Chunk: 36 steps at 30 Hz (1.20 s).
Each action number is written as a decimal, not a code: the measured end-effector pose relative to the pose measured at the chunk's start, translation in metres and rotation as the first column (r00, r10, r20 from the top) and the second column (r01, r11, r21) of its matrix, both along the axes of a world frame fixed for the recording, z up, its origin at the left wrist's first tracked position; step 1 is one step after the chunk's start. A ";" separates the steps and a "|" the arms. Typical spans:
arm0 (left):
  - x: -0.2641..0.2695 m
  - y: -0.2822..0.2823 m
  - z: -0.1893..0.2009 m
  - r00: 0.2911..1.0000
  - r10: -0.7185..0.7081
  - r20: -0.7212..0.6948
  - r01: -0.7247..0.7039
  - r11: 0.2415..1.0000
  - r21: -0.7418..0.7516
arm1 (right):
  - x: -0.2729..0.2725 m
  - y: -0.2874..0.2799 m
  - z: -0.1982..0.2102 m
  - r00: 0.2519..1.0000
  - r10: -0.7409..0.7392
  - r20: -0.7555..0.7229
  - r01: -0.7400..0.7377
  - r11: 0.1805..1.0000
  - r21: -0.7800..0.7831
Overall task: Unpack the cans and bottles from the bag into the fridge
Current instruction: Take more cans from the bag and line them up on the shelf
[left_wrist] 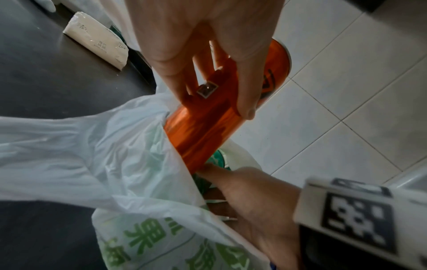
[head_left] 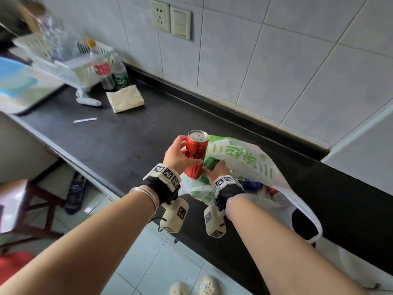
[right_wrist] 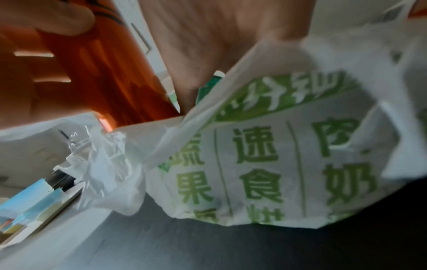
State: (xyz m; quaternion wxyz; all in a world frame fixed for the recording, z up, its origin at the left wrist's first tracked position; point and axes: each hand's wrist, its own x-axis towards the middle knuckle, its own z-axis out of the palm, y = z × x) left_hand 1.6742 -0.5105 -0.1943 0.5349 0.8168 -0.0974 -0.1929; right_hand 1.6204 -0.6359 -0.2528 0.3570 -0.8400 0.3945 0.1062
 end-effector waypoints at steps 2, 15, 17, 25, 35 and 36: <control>-0.002 0.001 -0.001 1.000 -0.012 0.003 0.012 1.000 0.013 | 0.005 0.002 0.000 0.999 -0.035 0.008 0.035 0.999 0.017; 0.000 0.002 0.007 0.997 -0.068 0.020 0.068 0.997 0.022 | -0.017 0.002 0.021 0.996 0.011 0.091 -0.005 0.998 -0.065; -0.002 0.001 0.009 0.996 -0.085 0.033 0.083 0.996 0.041 | -0.028 0.003 0.026 0.993 0.023 0.113 -0.017 0.998 -0.059; -0.014 0.004 0.009 0.995 -0.100 0.005 0.099 0.994 0.044 | -0.064 0.003 0.050 0.984 0.000 0.179 0.017 0.996 -0.092; -0.048 0.007 0.012 0.973 -0.226 0.051 0.217 0.966 0.144 | -0.097 0.010 0.066 0.953 -0.076 0.294 0.118 0.984 -0.130; -0.052 0.006 0.014 0.969 -0.241 0.060 0.230 0.962 0.147 | -0.101 0.010 0.068 0.951 -0.075 0.300 0.120 0.983 -0.136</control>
